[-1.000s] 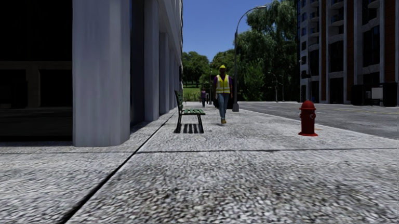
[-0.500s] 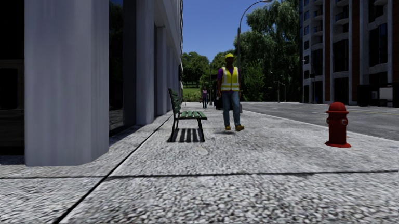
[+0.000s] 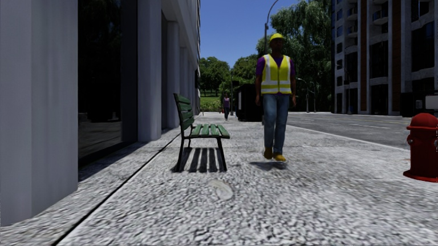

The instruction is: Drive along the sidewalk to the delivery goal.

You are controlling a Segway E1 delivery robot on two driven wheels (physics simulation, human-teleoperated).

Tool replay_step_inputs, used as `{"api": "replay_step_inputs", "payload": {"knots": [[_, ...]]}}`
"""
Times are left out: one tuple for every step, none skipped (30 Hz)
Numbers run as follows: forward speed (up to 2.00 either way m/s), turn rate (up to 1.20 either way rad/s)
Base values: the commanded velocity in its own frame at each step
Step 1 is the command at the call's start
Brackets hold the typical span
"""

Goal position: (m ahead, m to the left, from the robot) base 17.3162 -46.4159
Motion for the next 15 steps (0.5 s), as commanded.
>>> {"api": "replay_step_inputs", "payload": {"knots": [[1.76, 0.0], [1.73, 0.0], [1.72, 0.0], [1.7, 0.0], [1.69, 0.0], [1.67, 0.0], [1.63, 0.0], [1.56, 0.0], [1.52, 0.0], [1.5, 0.0], [1.48, 0.0], [1.42, 0.0], [1.38, 0.0], [1.36, 0.0], [1.34, 0.0]]}}
